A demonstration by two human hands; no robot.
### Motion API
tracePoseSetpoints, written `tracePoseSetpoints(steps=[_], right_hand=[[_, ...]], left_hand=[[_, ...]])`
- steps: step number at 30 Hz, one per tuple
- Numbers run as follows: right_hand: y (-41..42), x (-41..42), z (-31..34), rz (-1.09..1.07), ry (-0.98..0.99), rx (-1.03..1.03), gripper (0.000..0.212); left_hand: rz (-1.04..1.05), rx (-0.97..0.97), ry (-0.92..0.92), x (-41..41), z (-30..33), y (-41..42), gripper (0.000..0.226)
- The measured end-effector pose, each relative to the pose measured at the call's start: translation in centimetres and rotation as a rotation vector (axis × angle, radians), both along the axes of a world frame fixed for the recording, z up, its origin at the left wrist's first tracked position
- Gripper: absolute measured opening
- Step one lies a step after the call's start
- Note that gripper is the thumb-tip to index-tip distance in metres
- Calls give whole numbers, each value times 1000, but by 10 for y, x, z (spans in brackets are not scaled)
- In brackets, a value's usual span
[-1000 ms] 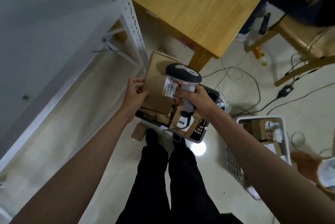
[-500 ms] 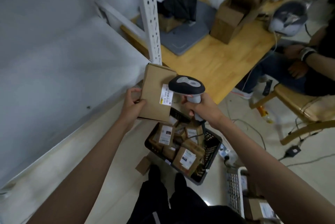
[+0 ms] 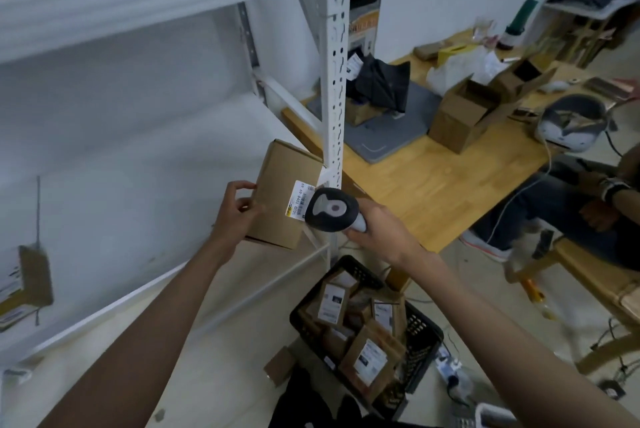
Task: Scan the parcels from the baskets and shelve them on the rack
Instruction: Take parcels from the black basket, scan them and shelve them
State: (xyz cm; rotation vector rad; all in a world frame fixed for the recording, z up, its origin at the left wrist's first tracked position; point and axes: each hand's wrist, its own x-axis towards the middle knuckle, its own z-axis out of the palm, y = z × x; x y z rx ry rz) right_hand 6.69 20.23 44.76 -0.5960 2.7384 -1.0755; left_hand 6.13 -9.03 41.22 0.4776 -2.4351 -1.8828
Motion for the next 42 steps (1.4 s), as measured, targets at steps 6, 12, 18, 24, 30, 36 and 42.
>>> tracePoseSetpoints(steps=[6, 12, 18, 24, 30, 36, 42], right_hand=[[-10, 2, 8, 67, 71, 110, 26], [-11, -2, 17, 91, 97, 139, 30], [-14, -12, 22, 109, 101, 163, 30], [-25, -21, 23, 137, 99, 115, 29], [-64, -30, 32, 234, 10, -59, 24], [-131, -31, 31, 304, -73, -131, 33], [-192, -28, 15, 375, -193, -159, 23]], left_hand=[[48, -27, 29, 6, 8, -10, 41], [80, -42, 41, 9, 9, -21, 42], [96, -59, 51, 5, 12, -26, 41], [122, -56, 55, 4, 16, -36, 42], [194, -44, 65, 23, 19, -64, 43], [365, -4, 64, 58, 16, -113, 48], [602, 28, 40, 94, 3, -167, 48]])
